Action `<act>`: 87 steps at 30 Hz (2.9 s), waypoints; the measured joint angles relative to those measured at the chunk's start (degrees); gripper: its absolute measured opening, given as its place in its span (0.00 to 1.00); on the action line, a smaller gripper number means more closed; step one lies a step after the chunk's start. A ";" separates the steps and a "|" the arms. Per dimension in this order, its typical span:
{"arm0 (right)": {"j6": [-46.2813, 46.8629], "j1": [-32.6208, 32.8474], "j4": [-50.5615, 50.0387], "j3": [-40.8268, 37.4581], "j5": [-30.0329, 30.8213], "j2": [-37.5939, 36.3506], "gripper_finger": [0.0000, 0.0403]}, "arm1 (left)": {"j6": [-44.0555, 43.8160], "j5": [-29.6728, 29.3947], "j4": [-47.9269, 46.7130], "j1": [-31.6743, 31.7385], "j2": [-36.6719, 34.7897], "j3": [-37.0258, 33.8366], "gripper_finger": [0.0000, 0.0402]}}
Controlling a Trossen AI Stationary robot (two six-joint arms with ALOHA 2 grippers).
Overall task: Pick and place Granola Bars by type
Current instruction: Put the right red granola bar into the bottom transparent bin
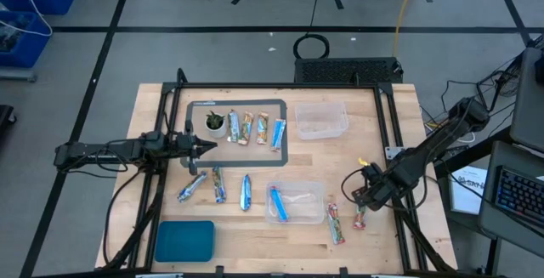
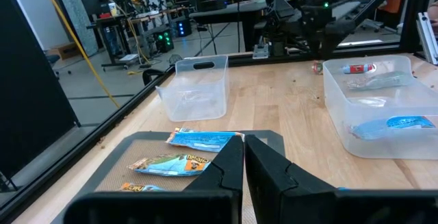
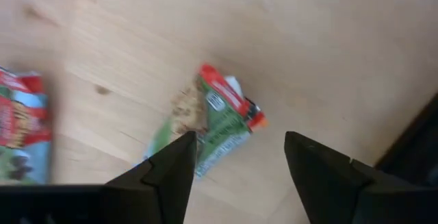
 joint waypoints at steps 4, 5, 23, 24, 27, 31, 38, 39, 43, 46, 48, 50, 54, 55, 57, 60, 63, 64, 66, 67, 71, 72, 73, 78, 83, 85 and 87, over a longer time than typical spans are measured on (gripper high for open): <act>0.03 0.00 0.06 0.00 1.42 -0.47 0.53 | 0.00 0.00 0.00 -0.01 -0.01 0.00 0.06; 0.26 0.00 0.04 0.00 1.42 -0.43 0.53 | -0.02 0.00 0.02 0.00 -0.02 0.00 0.06; 1.92 0.00 17.33 -9.75 0.95 -0.81 0.53 | -0.02 0.00 0.00 0.00 0.00 0.00 0.06; 1.92 0.00 17.27 -9.75 1.00 -0.99 0.53 | -0.02 0.00 0.00 0.00 0.00 0.00 0.06; 1.94 0.00 17.23 -9.86 1.21 -1.59 0.52 | -0.01 0.00 0.00 -0.01 -0.01 0.00 0.06; 1.95 0.00 17.05 -9.86 1.22 -1.56 0.49 | -0.01 0.00 0.00 0.00 -0.01 0.00 0.06; 1.91 0.00 16.51 -9.92 1.03 -1.53 0.38 | 0.00 0.00 0.00 -0.02 0.00 0.00 0.06; 1.87 0.00 16.40 -9.92 1.02 -1.52 0.36 | 0.00 0.00 0.00 -0.01 0.00 0.00 0.06; 1.86 0.00 15.94 -9.97 0.97 -1.52 0.29 | -0.01 0.00 0.00 0.00 -0.01 0.00 0.06; 1.61 0.00 15.76 -9.97 0.94 -1.52 0.25 | 0.00 0.00 0.02 0.00 0.00 0.00 0.06; 1.53 0.00 15.58 -9.97 0.89 -1.52 0.22 | 0.00 0.00 0.02 -0.02 0.00 0.00 0.06; 1.51 0.00 15.41 -9.99 0.83 -1.52 0.20 | -0.01 0.00 0.02 0.00 0.00 0.00 0.06; 1.49 0.00 15.17 -9.99 0.84 -1.49 0.16 | -0.02 0.00 0.02 0.00 0.00 0.00 0.06; 1.42 0.00 15.17 -9.99 0.87 -1.49 0.15 | 0.00 0.00 0.02 -0.02 -0.02 0.00 0.06; 0.66 0.00 15.19 -9.99 0.93 -1.47 0.13 | -0.01 0.00 0.01 -0.01 -0.01 0.00 0.06; 0.24 0.00 15.17 -9.99 1.03 -1.47 0.11 | -0.01 0.00 0.01 0.00 0.00 0.00 0.06; -0.36 0.00 15.07 -9.99 1.07 -1.47 0.09 | 0.00 0.00 0.02 -0.02 0.00 0.00 0.06; -0.70 0.00 15.02 -9.99 1.06 -1.47 0.08 | 0.00 0.00 0.00 0.00 -0.02 0.00 0.06; -1.25 0.00 14.99 -9.99 1.24 -1.47 0.07 | -0.01 0.00 0.00 -0.02 -0.02 0.00 0.06; -1.58 0.00 14.99 -9.99 1.44 -1.45 0.06 | -0.01 0.00 0.01 -0.02 0.00 0.00 0.06; -2.71 0.00 15.12 -9.99 2.66 -1.45 0.03 | -0.01 0.00 0.00 0.00 0.00 0.00 0.06; -2.92 0.00 15.09 -9.99 2.70 -1.45 0.02 | 0.00 0.00 0.02 0.00 0.00 0.00 0.06; -3.12 0.00 15.08 -9.99 2.74 -1.45 0.02 | 0.00 0.00 0.02 -0.02 0.00 0.00 0.06; -5.41 0.00 15.38 -9.99 4.12 -1.45 0.01 | 0.00 0.00 0.02 0.00 0.00 0.00 0.06; -9.16 -0.07 17.14 -9.56 10.15 -2.59 0.01 | -0.01 0.00 0.02 0.00 -0.01 0.00 0.06; -11.04 -0.06 18.39 -9.50 12.16 -3.65 0.01 | 0.00 0.00 0.02 -0.01 0.00 0.00 0.06; -12.59 -0.04 19.36 -9.46 14.28 -4.65 0.01 | -0.02 0.00 0.00 -0.02 0.00 0.00 0.06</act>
